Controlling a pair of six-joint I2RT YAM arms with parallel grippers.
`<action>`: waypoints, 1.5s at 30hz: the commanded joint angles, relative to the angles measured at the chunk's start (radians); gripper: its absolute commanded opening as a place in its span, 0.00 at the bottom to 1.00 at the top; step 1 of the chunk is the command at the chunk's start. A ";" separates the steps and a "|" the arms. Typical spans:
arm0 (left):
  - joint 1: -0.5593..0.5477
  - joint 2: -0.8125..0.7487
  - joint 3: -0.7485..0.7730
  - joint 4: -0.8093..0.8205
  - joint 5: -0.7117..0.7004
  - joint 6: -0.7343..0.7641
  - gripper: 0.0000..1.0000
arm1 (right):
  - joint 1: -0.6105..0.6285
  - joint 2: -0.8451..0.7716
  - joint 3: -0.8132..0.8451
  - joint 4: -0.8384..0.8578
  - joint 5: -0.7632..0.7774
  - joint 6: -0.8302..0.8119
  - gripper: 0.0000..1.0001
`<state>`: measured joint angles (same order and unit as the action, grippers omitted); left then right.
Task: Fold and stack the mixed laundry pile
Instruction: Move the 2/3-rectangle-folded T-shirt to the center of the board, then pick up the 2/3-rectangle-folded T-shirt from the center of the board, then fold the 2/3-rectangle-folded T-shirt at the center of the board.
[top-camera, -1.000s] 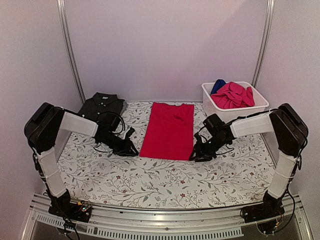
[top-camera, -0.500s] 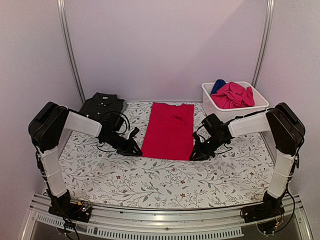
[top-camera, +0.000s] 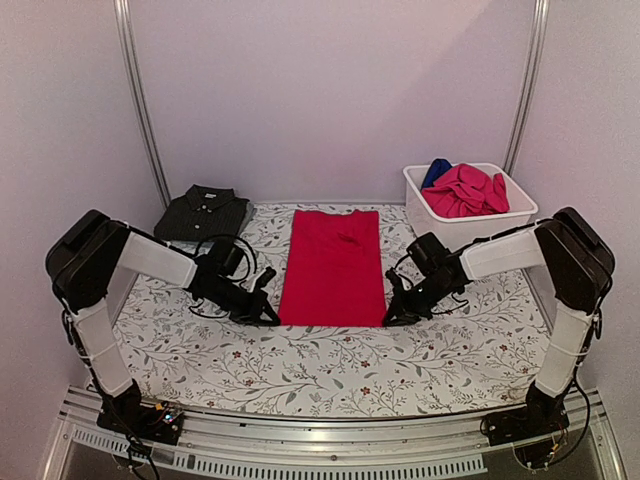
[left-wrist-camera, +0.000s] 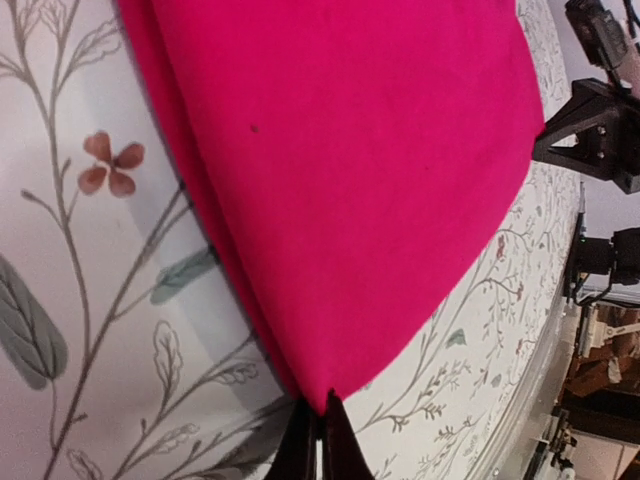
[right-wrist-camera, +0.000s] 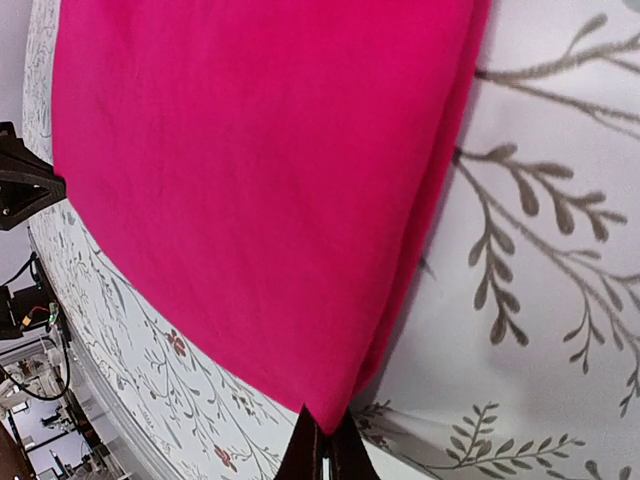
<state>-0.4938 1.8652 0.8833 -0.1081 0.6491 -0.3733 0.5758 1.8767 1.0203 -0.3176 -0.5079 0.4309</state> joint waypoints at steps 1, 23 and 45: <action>-0.065 -0.097 -0.094 -0.032 -0.019 -0.036 0.00 | 0.036 -0.060 -0.094 -0.026 -0.003 0.020 0.00; -0.341 -0.735 -0.343 -0.217 -0.083 -0.465 0.00 | 0.315 -0.489 -0.243 -0.157 -0.043 0.322 0.00; 0.047 -0.043 0.400 -0.344 -0.084 -0.190 0.00 | -0.075 0.020 0.475 -0.396 0.090 0.008 0.00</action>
<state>-0.4789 1.7313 1.1767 -0.4507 0.5678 -0.5941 0.5461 1.7878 1.3621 -0.6830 -0.4488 0.5274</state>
